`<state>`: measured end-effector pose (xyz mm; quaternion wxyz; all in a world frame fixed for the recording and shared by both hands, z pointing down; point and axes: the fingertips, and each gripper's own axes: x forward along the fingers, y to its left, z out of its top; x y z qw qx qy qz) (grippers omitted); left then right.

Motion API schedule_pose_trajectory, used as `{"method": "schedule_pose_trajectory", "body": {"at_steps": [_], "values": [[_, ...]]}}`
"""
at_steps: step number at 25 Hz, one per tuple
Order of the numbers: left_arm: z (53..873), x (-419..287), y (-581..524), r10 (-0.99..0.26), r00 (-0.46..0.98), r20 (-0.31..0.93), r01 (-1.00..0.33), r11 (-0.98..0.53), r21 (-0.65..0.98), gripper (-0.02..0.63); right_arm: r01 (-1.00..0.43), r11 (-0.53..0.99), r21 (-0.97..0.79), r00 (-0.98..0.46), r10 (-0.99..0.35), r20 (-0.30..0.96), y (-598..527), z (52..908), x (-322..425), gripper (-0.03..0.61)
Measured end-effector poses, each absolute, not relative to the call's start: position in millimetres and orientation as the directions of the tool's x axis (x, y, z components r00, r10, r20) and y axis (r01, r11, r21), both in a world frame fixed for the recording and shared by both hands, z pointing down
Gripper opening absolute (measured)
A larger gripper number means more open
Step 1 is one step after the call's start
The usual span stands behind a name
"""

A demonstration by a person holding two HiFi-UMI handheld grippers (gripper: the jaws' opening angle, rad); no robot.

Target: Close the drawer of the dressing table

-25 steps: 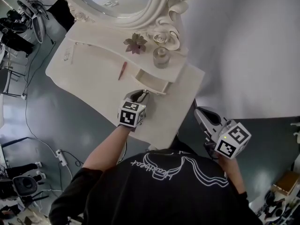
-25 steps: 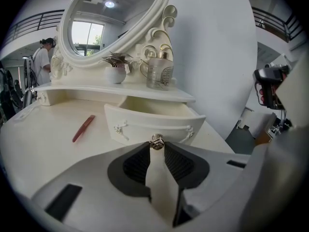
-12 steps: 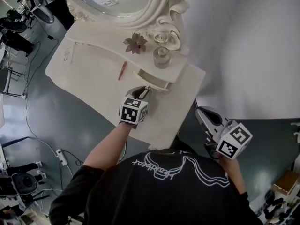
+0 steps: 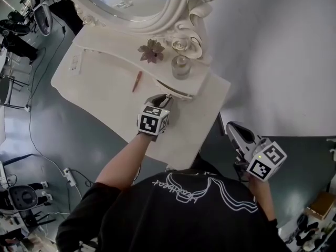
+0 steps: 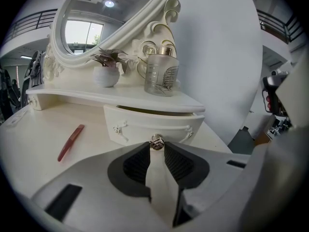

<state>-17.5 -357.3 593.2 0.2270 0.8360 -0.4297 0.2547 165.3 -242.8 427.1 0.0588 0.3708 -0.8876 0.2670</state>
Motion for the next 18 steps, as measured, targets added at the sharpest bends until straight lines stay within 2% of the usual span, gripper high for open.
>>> {"method": "schedule_pose_trajectory", "body": {"at_steps": [18], "values": [[593.1,-1.6,-384.3,-0.608,0.511,0.608,-0.832,-0.527,0.173,0.095,-0.693,0.553,-0.462,-0.71,-0.635,0.304,-249.8,433.0,173.3,0.005]]}}
